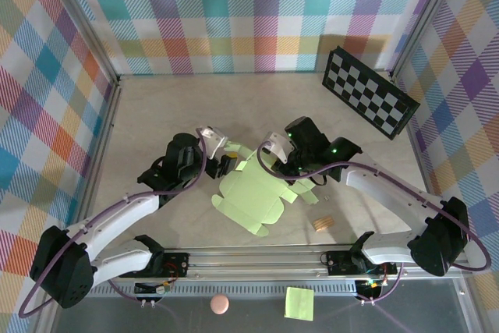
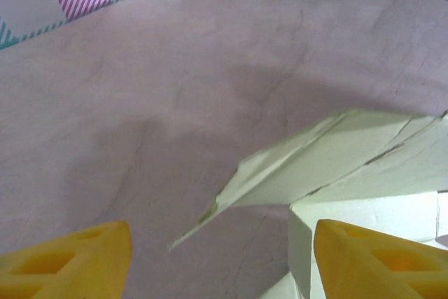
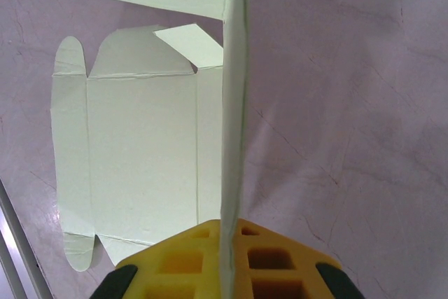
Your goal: Fold the paper box
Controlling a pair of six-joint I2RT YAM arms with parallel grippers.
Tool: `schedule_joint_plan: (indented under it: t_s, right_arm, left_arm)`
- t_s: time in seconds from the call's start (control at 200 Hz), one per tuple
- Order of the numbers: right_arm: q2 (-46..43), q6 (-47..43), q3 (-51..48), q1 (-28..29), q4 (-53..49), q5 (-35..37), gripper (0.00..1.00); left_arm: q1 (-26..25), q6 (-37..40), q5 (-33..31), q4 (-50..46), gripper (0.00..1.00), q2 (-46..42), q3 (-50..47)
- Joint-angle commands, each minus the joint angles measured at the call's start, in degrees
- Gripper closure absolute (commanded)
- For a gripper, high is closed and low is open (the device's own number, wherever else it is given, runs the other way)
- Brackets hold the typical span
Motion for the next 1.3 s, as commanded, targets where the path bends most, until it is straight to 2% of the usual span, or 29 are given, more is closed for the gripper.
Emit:
schedule_joint_plan:
  t_s: [0.0, 0.135, 0.295, 0.41, 0.79, 1.295]
  right_arm:
    - [-1.34, 0.40, -0.68, 0.37, 2.41, -1.06, 1.00]
    - [-0.57, 2.71, -0.43, 0.36, 2.70, -0.25, 1.00]
    - [0.66, 6.93, 0.31, 0.40, 3.27, 1.33, 1.00]
    - [2.17, 9.51, 1.21, 0.41, 2.71, 1.48, 1.00]
    - [7.36, 13.75, 3.38, 0.38, -0.26, 6.24, 1.00]
    - [16.25, 14.33, 6.30, 0.37, -2.25, 10.02, 1.00]
  left_arm:
    - [-0.54, 1.41, 2.84, 3.41, 0.37, 0.97, 2.21]
    - [-0.54, 1.41, 7.51, 3.92, 0.49, 1.73, 2.82]
    - [-0.54, 1.10, 10.19, 4.24, 0.73, 2.21, 2.74]
    - [-0.54, 0.56, 11.16, 4.62, 0.84, 3.46, 2.61]
    - [-0.52, -3.39, 13.55, 9.42, 0.94, 12.66, 1.94]
    - [-0.63, -11.14, 14.02, 18.43, 0.97, 26.23, -0.98]
